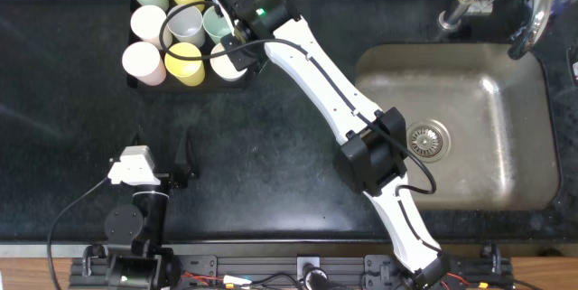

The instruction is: Store Cups

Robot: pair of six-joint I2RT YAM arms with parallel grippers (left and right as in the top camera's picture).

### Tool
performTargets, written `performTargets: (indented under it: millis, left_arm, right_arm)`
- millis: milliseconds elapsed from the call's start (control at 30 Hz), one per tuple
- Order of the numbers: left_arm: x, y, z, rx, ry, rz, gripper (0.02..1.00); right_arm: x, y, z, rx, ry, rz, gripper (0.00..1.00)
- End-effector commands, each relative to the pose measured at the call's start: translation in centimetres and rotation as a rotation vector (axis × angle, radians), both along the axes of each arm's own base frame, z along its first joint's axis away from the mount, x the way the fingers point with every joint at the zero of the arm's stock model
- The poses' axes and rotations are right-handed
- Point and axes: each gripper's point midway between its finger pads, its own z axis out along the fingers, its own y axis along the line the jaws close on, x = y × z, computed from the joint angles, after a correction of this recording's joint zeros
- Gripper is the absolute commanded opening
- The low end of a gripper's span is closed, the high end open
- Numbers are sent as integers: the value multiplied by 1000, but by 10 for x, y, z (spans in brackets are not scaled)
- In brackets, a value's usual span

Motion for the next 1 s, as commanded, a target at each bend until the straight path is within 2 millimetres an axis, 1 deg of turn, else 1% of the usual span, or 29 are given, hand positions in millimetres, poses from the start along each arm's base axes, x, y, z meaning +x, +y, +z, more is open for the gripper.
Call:
performTargets:
  millis: [33, 167, 300, 533, 933, 967, 1000]
  left_arm:
    - [0, 1, 1, 18, -6, 0, 1000]
    - [0, 1, 1, 18, -5, 0, 1000]
    - [0, 1, 1, 18, -5, 0, 1000]
    - [0, 1, 1, 18, -5, 0, 1000]
    - [0, 1, 1, 18, -6, 0, 1000]
    - [0, 1, 1, 18, -5, 0, 1000]
    - [0, 1, 1, 18, -5, 0, 998]
  right_arm:
    - [4, 6, 3, 3, -26, 22, 42]
    - [0, 10, -3, 5, -10, 72, 42]
    - [-2, 9, -5, -2, -2, 77, 45]
    - [-7, 9, -21, -34, 28, 102, 42]
    - [-5, 14, -20, -26, 11, 115, 45]
    - [-4, 14, -19, -27, 5, 113, 145]
    - [-3, 14, -19, -28, 1, 113, 382]
